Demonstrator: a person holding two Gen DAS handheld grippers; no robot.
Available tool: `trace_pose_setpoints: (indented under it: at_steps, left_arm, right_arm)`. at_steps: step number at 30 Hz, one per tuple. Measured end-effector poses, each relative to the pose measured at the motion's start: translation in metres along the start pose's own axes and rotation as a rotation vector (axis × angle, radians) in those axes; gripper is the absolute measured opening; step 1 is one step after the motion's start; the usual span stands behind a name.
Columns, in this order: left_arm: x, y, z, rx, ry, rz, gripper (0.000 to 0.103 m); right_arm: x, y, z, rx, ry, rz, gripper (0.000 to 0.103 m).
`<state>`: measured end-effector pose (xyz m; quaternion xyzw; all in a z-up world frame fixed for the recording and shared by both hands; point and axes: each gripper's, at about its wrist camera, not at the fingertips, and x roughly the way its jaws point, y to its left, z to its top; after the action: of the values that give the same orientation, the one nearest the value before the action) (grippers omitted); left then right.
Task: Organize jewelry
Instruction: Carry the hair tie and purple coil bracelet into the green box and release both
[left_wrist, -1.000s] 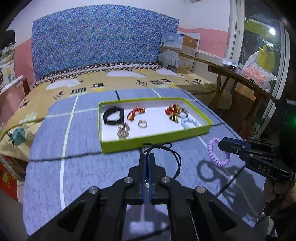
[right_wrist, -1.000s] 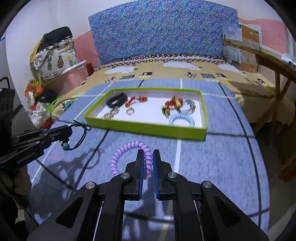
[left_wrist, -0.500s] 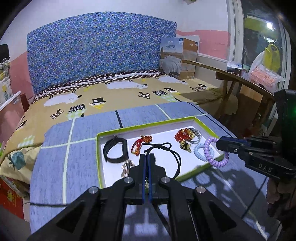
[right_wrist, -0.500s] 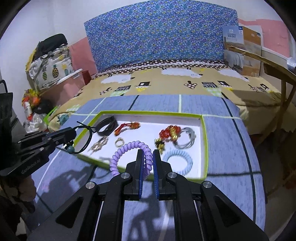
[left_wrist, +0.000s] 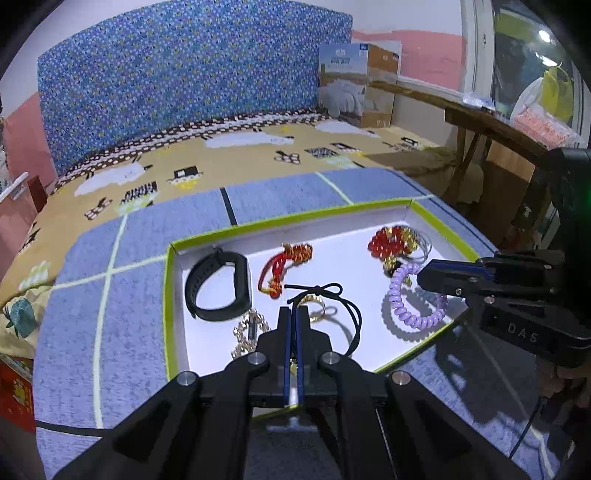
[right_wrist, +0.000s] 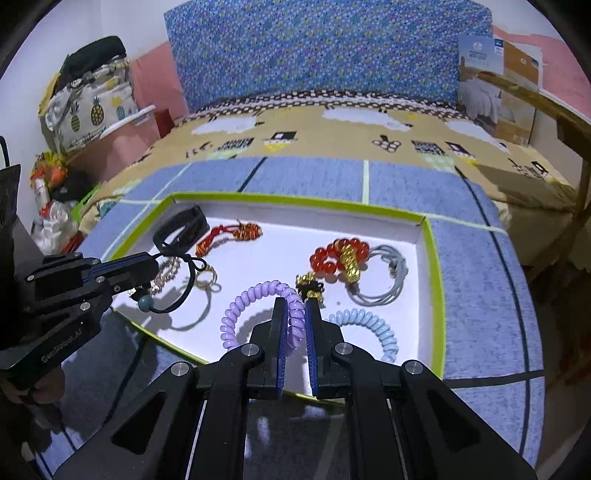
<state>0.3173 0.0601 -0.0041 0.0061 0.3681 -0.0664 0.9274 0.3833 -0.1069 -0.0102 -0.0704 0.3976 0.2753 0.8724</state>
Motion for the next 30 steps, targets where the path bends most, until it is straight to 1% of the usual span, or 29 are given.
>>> trace_pose_setpoints:
  at_steps: [9, 16, 18, 20, 22, 24, 30]
  left_arm:
    - [0.01, -0.003, -0.006, 0.005, 0.051, -0.02, 0.002]
    - [0.012, -0.004, -0.006, 0.009, 0.056, -0.019, 0.003]
    - [0.012, -0.004, -0.006, 0.011, 0.057, -0.017, 0.004]
    - [0.012, -0.003, -0.006, 0.006, 0.056, -0.022, 0.005]
    - [0.011, -0.002, -0.007, -0.004, 0.054, -0.028, 0.008]
    - [0.008, 0.0, -0.008, -0.017, 0.044, -0.028, 0.013]
    - [-0.008, 0.005, -0.01, -0.042, 0.003, -0.022, 0.015]
  right_arm:
    - [0.01, 0.002, -0.003, -0.026, 0.05, -0.01, 0.01]
    - [0.014, 0.001, -0.002, -0.03, 0.067, -0.018, 0.01]
    - [0.014, 0.002, -0.003, -0.035, 0.067, -0.021, 0.011]
    - [0.012, 0.001, -0.003, -0.032, 0.063, -0.02, 0.015]
    - [0.011, 0.001, -0.004, -0.029, 0.058, -0.014, 0.015]
    - [0.009, 0.001, -0.004, -0.026, 0.052, -0.011, 0.016]
    - [-0.008, 0.0, -0.01, 0.0, 0.012, 0.004, 0.016]
